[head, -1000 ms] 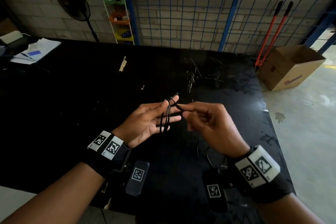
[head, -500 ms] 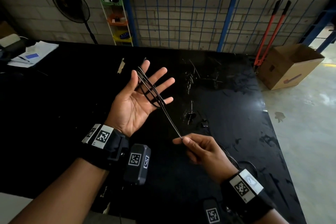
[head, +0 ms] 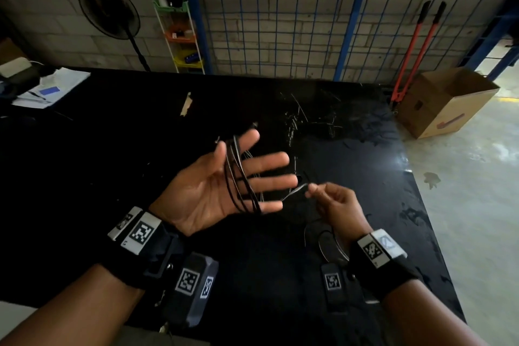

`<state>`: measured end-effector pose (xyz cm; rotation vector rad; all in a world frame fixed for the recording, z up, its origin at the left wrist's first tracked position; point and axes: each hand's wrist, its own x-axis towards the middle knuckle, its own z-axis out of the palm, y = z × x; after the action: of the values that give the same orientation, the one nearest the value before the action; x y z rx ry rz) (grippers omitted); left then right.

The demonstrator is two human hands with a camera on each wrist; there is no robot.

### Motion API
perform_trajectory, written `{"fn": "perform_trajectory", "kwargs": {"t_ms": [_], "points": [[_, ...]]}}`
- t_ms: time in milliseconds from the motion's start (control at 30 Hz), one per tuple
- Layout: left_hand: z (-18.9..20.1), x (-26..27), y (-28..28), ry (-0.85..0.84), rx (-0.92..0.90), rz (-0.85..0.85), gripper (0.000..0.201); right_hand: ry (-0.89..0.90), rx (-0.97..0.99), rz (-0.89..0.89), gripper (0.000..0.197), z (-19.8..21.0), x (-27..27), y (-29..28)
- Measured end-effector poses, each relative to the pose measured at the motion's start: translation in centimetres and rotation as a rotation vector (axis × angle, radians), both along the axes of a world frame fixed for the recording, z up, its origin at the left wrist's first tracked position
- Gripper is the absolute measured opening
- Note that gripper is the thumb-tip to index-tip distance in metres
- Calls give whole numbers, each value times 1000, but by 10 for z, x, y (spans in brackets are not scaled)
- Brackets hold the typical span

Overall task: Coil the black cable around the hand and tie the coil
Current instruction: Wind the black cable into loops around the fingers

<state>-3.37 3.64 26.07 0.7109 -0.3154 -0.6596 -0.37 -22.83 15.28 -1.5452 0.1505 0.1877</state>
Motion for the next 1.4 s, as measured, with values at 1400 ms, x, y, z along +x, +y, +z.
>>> {"fn": "perform_trajectory", "kwargs": {"t_ms": [1400], "points": [[-28,5,-15,88,365,388,42,-495,-48,448,20,115,-29,42]]}}
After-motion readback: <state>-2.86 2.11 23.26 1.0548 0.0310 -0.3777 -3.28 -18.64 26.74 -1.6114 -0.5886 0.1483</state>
